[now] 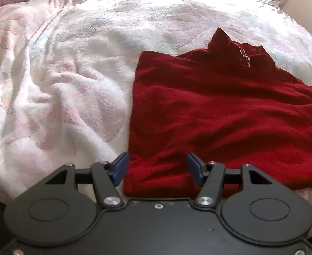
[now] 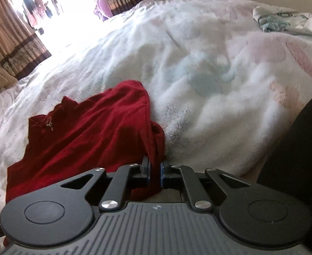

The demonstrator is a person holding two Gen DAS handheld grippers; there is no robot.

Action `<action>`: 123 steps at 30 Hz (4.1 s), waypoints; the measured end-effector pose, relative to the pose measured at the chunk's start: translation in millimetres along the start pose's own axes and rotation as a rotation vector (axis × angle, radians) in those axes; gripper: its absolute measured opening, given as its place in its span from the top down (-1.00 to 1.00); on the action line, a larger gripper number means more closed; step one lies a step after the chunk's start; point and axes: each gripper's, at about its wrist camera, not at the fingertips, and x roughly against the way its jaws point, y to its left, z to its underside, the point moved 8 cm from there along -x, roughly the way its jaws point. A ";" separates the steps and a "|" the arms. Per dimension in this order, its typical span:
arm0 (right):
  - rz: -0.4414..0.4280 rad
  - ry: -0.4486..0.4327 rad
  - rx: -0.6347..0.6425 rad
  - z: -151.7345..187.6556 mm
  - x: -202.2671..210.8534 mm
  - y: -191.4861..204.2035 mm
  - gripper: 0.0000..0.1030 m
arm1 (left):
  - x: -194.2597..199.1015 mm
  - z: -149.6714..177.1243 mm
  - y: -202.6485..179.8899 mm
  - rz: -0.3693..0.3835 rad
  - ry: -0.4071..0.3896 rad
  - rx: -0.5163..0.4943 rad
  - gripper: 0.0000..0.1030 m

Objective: Fold small clothes

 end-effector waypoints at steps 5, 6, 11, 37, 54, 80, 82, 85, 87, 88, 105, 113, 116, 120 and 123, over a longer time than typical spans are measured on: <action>-0.013 -0.048 0.021 -7.6 23.6 14.8 0.87 | 5.5 -5.9 8.9 -0.006 -0.024 0.015 -0.16; -0.032 -0.059 0.039 -8.6 29.9 23.1 0.87 | 6.0 -6.1 10.1 -0.004 -0.025 0.018 -0.16; -0.097 -0.105 0.168 -8.9 49.5 71.7 0.87 | 10.4 -11.4 14.5 -0.004 -0.042 0.018 -0.16; -0.442 0.054 0.545 110.0 39.4 312.3 0.87 | 20.7 -22.5 109.3 -0.121 -0.075 0.248 -0.17; -0.504 0.021 0.466 104.5 56.2 322.1 0.87 | 19.2 -22.2 107.8 -0.126 -0.065 0.242 -0.19; -0.380 0.252 0.502 173.3 -20.7 292.8 0.83 | 14.5 -19.6 107.5 -0.128 -0.041 0.219 -0.20; -0.388 0.258 0.489 170.9 -20.5 293.9 0.78 | 14.8 -19.3 108.0 -0.127 -0.041 0.219 -0.20; -0.409 0.262 0.479 167.3 -14.9 295.3 0.63 | 14.9 -19.4 108.1 -0.126 -0.042 0.219 -0.20; -0.421 0.259 0.497 163.8 -8.4 299.0 0.63 | 15.6 -19.2 107.5 -0.123 -0.045 0.217 -0.20; -0.440 0.252 0.515 159.9 -1.9 302.3 0.63 | 15.5 -19.4 106.9 -0.122 -0.045 0.214 -0.20; -0.150 -0.026 0.555 16.1 5.9 212.4 0.38 | 1.3 -53.4 32.4 0.041 -0.021 0.071 -0.23; 0.002 -0.011 0.524 0.1 -35.9 164.7 0.38 | -32.8 -98.4 3.2 0.066 -0.001 0.014 -0.23; -0.006 -0.001 0.520 -2.0 -43.6 165.3 0.38 | -48.8 -106.8 -11.4 0.095 0.015 -0.016 -0.23; -0.008 0.029 0.541 1.5 -56.1 170.8 0.38 | -71.4 -100.6 -26.6 0.118 0.056 -0.038 -0.23; 0.031 0.047 0.566 5.8 -68.4 172.6 0.38 | -78.5 -95.2 -26.9 0.133 0.056 -0.048 -0.13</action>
